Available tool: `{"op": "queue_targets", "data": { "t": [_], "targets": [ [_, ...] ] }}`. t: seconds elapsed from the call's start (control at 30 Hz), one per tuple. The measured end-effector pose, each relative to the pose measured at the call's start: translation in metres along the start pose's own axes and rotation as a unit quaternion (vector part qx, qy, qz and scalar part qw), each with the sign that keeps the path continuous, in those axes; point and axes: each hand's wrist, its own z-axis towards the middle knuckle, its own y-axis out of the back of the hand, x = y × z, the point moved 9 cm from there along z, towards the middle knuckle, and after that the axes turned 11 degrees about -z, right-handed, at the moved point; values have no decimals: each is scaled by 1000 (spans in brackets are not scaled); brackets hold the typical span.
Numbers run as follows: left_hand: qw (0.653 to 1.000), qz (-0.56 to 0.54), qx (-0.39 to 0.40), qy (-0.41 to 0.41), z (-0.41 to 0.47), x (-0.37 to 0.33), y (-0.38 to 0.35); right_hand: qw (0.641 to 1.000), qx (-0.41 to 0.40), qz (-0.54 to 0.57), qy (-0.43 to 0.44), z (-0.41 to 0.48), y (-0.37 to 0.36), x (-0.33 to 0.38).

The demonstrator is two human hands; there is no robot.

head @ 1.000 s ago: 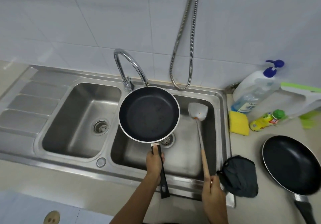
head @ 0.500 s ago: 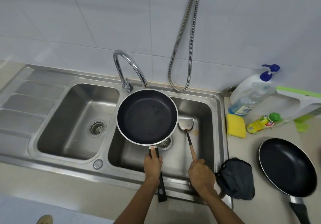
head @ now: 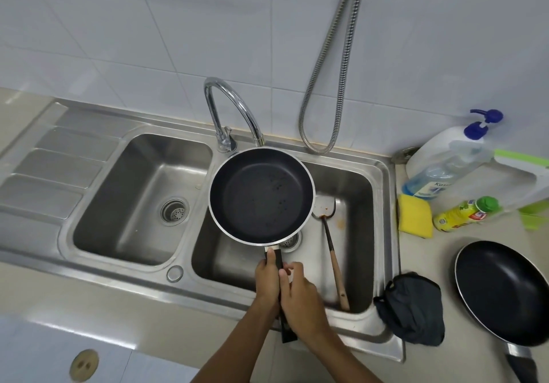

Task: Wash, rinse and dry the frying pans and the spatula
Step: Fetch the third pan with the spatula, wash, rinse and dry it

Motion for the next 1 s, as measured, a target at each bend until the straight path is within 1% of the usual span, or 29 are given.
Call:
{"op": "queue_targets", "data": {
  "t": [0.03, 0.1, 0.17, 0.23, 0.3, 0.37, 0.43, 0.47, 0.5, 0.53, 0.57, 0.6, 0.63, 0.7, 0.73, 0.77, 0.8, 0.83, 0.87, 0.9, 0.93, 0.97, 1.0],
  "targets": [
    [1000, -15, 8, 19, 1, 2, -1, 997, 20, 63, -26, 0, -10, -1],
    [996, -47, 24, 70, 4, 9, -2, 990, 29, 118, -68, 3, -22, -8],
    [988, -86, 48, 121, 3, 16, -5, 987, 42, 121, -98, 8, -31, -19],
    [985, -88, 58, 137, 4, 15, -4, 990, 44, 86, -104, 11, -35, -22],
    [986, -55, 53, 147, 7, 16, 4, 993, 35, 53, -100, 13, -40, -20],
    [986, -6, 52, 158, 11, 16, 12, 994, 15, 43, -104, 15, -41, -14],
    [983, 77, 67, 155, 13, 4, 16, 992, 0, 39, -117, 16, -46, -14],
    [975, 139, 93, 143, 13, -7, 15, 992, -1, 38, -122, 16, -49, -16],
    [953, 245, 135, 118, 11, -25, 11, 991, -2, 49, -122, 18, -55, -17],
    [906, 376, 178, 75, 13, -44, 5, 991, -10, 62, -120, 18, -57, -17],
    [835, 513, 201, 9, 12, -68, 0, 990, -18, 69, -120, 17, -58, -16],
    [775, 603, 178, -63, 15, -99, -2, 990, -26, 67, -121, 16, -58, -14],
    [734, 650, 132, -147, 17, -136, -6, 990, -34, 63, -122, 15, -56, -10],
    [660, 680, 40, -317, 15, -209, -21, 989, -59, 55, -120, 13, -50, -3],
    [640, 669, 27, -377, 15, -238, -33, 989, -68, 49, -123, 12, -50, -3],
    [623, 655, 37, -427, 19, -262, -46, 989, -70, 46, -122, 11, -51, -2],
    [594, 654, 56, -465, 25, -279, -60, 989, -64, 45, -128, 10, -52, -2],
    [553, 672, 74, -488, 34, -294, -71, 989, -59, 46, -131, 11, -54, -3],
    [509, 700, 80, -495, 46, -305, -79, 988, -55, 43, -135, 10, -55, -2],
    [473, 725, 80, -494, 59, -312, -85, 988, -57, 42, -135, 10, -55, -2],
    [449, 748, 75, -484, 72, -314, -87, 988, -59, 38, -137, 10, -53, -1],
    [435, 764, 68, -472, 83, -312, -85, 988, -62, 37, -133, 10, -52, 0],
    [434, 768, 61, -468, 90, -308, -83, 988, -62, 35, -138, 10, -51, 0]
  ]
}}
